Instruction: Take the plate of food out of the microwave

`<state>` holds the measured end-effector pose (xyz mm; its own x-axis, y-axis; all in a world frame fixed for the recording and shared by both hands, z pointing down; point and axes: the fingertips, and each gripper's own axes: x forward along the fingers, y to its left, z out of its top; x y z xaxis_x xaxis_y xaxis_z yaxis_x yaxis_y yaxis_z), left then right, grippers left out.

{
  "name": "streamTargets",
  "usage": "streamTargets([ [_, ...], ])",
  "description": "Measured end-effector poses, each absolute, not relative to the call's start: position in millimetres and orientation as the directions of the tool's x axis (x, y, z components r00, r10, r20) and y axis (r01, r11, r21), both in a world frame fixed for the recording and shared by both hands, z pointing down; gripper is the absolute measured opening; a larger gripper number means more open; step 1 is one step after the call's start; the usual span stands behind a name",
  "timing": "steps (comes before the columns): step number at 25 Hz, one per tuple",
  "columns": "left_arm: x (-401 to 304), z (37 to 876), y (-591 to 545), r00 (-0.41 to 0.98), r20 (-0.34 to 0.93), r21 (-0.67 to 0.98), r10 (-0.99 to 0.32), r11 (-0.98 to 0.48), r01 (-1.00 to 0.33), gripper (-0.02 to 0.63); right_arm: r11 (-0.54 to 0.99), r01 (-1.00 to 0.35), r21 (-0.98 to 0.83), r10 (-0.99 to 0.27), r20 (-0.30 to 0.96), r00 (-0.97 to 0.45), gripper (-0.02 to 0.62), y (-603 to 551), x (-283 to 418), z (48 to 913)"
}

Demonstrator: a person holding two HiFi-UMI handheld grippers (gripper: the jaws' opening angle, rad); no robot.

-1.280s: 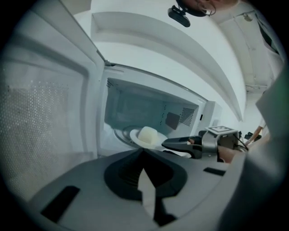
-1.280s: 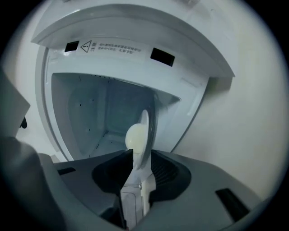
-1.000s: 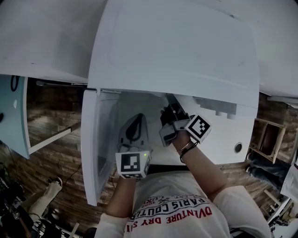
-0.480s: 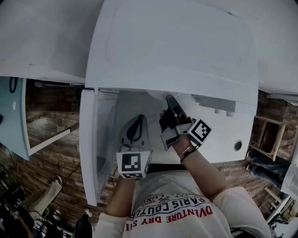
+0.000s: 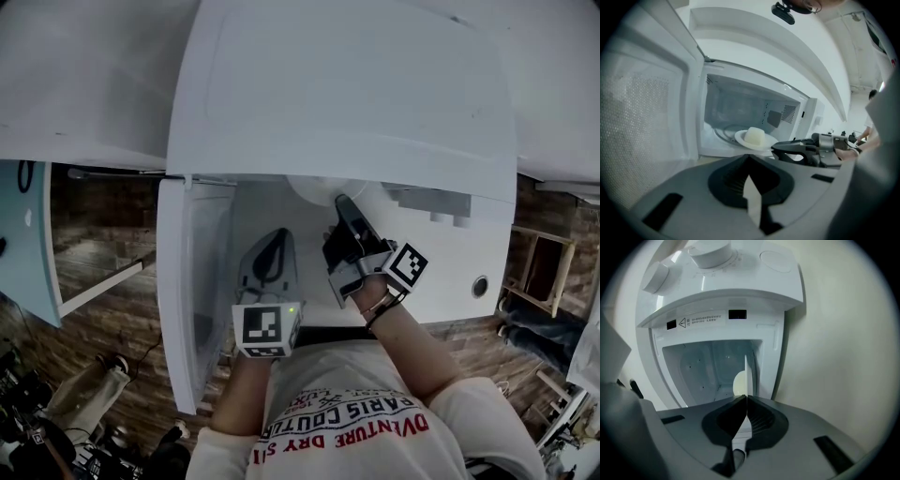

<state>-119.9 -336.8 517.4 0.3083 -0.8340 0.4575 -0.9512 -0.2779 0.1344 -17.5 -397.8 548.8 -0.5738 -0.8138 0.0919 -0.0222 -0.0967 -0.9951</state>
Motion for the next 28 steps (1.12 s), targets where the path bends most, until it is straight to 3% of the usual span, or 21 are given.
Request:
streamTargets([
  [20, -108, 474, -321, 0.405, 0.403, 0.134, -0.82, -0.385, -0.913, 0.005, -0.077, -0.001, -0.997, -0.838, 0.065, -0.542, 0.017, -345, 5, 522],
  [28, -129, 490, -383, 0.464, 0.335, 0.13, -0.82, -0.448, -0.885, 0.005, -0.015, -0.036, -0.999, -0.859, 0.031, -0.511, 0.017, -391, -10, 534],
])
